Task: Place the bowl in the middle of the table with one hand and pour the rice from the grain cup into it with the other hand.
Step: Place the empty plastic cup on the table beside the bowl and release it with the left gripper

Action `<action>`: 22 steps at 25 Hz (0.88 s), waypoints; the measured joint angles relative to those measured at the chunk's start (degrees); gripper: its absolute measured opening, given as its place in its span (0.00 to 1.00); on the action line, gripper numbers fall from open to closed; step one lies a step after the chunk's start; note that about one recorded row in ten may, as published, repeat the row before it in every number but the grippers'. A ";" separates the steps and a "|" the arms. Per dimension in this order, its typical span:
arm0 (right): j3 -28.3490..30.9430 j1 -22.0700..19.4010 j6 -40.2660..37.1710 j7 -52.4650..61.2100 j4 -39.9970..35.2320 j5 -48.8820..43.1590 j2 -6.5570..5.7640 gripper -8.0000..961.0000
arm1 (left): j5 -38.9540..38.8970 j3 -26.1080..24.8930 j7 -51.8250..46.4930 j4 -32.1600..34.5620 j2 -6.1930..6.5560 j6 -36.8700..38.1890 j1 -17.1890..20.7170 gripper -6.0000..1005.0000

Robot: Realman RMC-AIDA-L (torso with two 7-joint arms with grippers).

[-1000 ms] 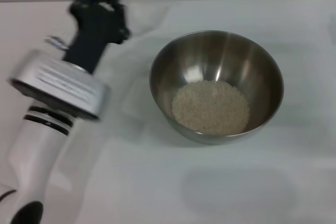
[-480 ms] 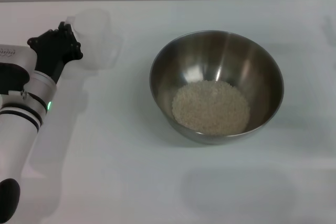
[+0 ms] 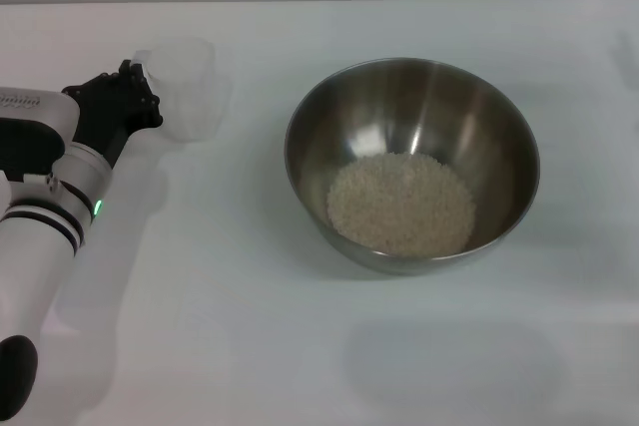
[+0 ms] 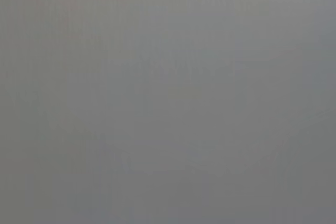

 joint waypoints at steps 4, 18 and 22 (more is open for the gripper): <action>0.02 -0.22 0.00 0.00 -0.04 0.00 0.00 0.82 | 0.02 0.34 -1.54 -0.04 0.00 -0.99 -0.03 0.09; 0.02 -0.42 -0.32 0.00 0.19 0.00 0.00 0.82 | 0.76 0.45 -3.40 -2.69 0.48 -2.30 2.63 0.12; 0.02 -0.41 -0.34 0.00 0.22 0.00 0.00 0.82 | 1.25 0.47 -3.40 -3.23 0.53 -1.02 4.26 0.13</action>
